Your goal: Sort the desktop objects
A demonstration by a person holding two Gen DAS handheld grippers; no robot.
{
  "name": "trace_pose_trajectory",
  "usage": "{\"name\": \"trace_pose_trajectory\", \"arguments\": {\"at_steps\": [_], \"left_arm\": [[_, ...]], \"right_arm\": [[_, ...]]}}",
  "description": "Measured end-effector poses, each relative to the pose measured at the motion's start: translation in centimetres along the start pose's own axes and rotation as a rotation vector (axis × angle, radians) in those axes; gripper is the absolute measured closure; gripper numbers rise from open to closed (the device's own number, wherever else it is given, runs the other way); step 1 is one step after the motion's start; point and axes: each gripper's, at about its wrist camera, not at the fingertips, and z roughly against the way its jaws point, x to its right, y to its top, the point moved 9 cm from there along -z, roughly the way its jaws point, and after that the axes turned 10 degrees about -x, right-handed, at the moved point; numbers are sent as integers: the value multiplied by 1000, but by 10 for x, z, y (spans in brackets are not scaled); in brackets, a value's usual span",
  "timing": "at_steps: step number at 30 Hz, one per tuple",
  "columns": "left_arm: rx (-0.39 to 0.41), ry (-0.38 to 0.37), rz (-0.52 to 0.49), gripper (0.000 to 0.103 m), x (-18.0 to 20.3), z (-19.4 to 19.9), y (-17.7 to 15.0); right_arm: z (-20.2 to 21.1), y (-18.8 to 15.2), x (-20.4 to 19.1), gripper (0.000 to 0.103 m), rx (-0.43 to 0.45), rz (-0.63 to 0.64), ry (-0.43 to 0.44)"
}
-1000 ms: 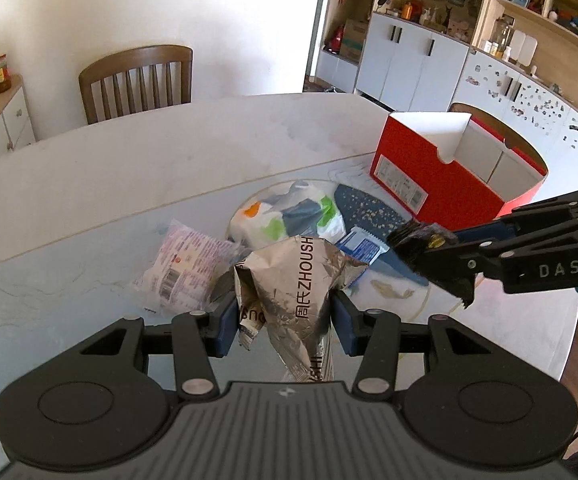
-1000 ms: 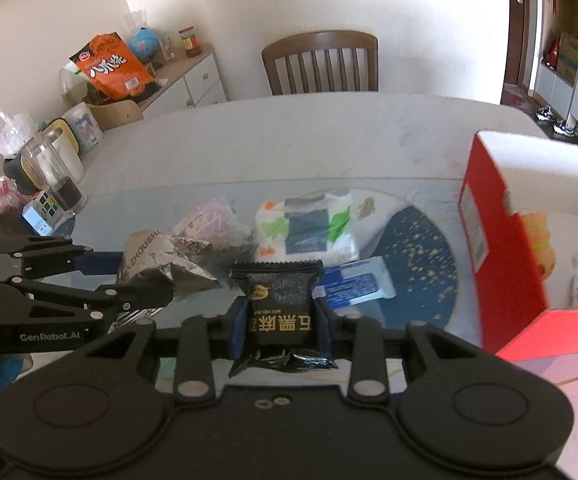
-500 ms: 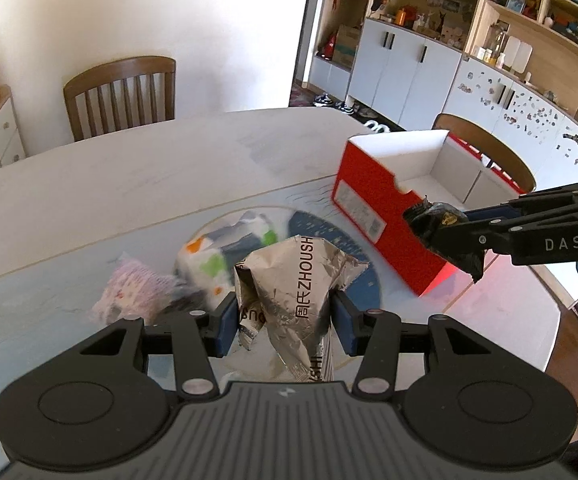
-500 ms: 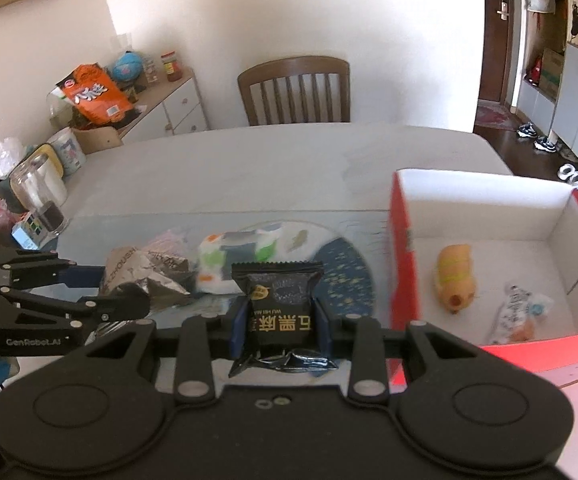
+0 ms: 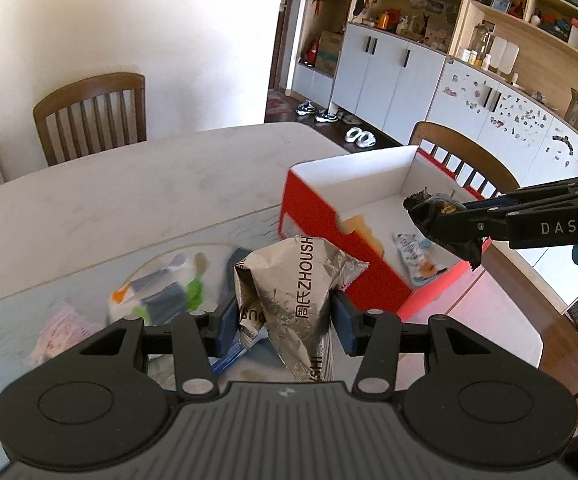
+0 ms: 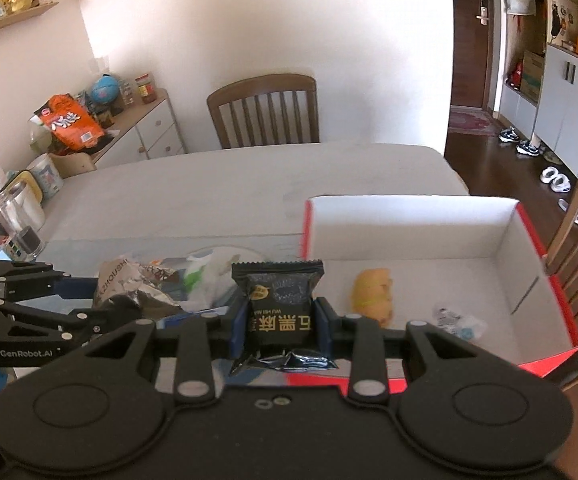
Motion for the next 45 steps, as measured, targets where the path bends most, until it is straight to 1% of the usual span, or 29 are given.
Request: {"name": "trace_pose_trajectory", "arguments": {"at_steps": [7, 10, 19, 21, 25, 30, 34, 39, 42, 45], "left_arm": [[7, -15, -20, 55, 33, -20, 23], [7, -24, -28, 55, 45, -29, 36], [-28, -55, -148, 55, 101, -68, 70], [-42, -65, -171, 55, 113, -78, 73], [-77, -79, -212, 55, 129, -95, 76], [-136, -87, -252, 55, 145, -121, 80], [-177, -55, -284, 55, 153, -143, 82], [-220, -65, -315, 55, 162, -164, 87], [-253, -72, -330, 55, 166, -176, 90], [-282, -78, -347, 55, 171, -188, 94]], "right_arm": [[1, 5, 36, 69, -5, 6, -35], [0, 8, 60, 69, -16, 4, -50], [2, 26, 115, 69, -3, 0, -131], [0, 27, 124, 69, -4, -1, -149], [-5, 30, 138, 69, -12, -1, -160], [-17, 33, 147, 69, -27, 6, -145], [-33, 35, 155, 69, -54, -6, -136], [-50, 32, 165, 69, -93, -27, -123], [-62, 30, 170, 69, -123, -29, -130], [-71, 30, 175, 69, -136, -34, -138]]}}
